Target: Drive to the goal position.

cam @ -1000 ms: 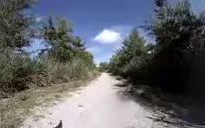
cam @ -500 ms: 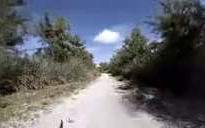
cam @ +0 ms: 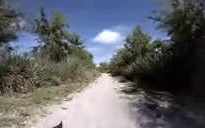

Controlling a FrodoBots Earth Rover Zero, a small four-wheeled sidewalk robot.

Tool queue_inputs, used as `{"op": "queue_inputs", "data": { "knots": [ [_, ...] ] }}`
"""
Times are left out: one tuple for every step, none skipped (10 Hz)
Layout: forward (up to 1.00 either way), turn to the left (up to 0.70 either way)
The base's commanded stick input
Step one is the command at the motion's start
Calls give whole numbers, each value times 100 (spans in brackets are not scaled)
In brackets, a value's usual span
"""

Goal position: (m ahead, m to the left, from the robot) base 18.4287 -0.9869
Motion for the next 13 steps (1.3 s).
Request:
{"op": "queue_inputs", "data": {
  "knots": [
    [85, 0],
    [85, 0],
    [85, 0],
    [85, 0],
    [85, 0],
    [85, 0],
    [85, 0],
    [85, 0],
    [85, 0],
    [85, 0],
    [85, 0],
    [85, 0],
    [85, 0]
  ]
}}
